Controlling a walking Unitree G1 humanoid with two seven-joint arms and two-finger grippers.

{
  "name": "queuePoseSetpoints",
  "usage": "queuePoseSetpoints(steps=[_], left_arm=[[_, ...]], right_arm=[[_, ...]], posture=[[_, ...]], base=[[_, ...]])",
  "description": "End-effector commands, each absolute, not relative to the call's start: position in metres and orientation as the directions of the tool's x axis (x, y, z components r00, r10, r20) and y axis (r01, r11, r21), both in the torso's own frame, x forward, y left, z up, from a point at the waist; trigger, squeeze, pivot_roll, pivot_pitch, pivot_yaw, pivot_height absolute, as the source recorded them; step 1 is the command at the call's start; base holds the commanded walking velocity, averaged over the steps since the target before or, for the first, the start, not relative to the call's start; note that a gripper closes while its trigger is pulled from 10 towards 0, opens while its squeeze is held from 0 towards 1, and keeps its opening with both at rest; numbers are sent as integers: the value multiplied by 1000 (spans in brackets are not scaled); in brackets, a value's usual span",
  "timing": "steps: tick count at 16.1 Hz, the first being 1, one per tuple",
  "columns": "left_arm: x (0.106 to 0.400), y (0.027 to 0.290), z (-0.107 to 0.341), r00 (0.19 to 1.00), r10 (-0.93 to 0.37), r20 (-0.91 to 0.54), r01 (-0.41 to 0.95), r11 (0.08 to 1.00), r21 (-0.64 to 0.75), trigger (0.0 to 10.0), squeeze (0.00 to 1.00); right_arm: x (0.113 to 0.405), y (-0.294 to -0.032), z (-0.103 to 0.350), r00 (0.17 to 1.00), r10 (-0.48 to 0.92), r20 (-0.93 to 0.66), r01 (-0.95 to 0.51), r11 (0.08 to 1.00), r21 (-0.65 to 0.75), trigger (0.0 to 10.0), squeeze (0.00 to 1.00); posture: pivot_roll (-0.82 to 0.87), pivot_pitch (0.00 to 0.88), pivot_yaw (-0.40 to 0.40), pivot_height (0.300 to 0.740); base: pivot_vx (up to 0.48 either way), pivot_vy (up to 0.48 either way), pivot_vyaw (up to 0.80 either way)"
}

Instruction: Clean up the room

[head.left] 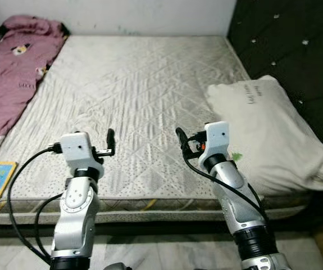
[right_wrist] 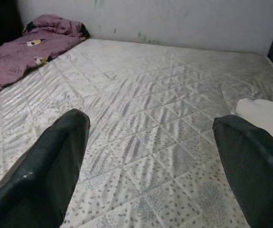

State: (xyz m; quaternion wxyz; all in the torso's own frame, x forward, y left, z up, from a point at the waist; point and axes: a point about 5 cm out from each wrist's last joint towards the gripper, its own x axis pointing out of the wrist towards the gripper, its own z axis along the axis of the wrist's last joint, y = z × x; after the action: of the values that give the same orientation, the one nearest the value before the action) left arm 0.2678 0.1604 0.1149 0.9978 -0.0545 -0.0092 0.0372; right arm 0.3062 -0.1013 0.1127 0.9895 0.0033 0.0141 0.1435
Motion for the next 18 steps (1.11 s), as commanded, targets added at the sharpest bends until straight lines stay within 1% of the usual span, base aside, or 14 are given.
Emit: queuePoseSetpoints(steps=[1,4,6,8,11,18], left_arm=[[269,157,116,998,64,9,-62,992,-114,10000,0],[269,152,117,999,34,21,-32,995,-93,10000,0],[269,152,116,999,37,19,-35,994,-104,10000,0],[270,152,115,999,38,7,-37,992,-122,10000,0],[270,153,114,999,41,-1,-40,991,-130,10000,0],[271,153,114,999,52,-4,-52,987,-151,10000,0]], right_arm=[[307,-105,114,962,274,-20,-274,962,-1,10000,0],[307,-107,113,964,266,-22,-266,964,-4,10000,0],[307,-108,112,964,263,-23,-263,965,-1,10000,0],[307,-108,110,965,259,-41,-259,966,12,10000,0],[307,-109,109,966,254,-43,-253,967,16,10000,0],[308,-110,107,965,257,-54,-257,966,-4,10000,0]], posture=[[-117,5,9,740],[-116,5,9,740],[-116,5,9,740],[-116,0,11,740],[-116,1,12,740],[-117,0,8,740]], base=[[0,0,0],[0,0,0],[0,0,0],[0,480,0],[0,480,-800],[0,480,0]])
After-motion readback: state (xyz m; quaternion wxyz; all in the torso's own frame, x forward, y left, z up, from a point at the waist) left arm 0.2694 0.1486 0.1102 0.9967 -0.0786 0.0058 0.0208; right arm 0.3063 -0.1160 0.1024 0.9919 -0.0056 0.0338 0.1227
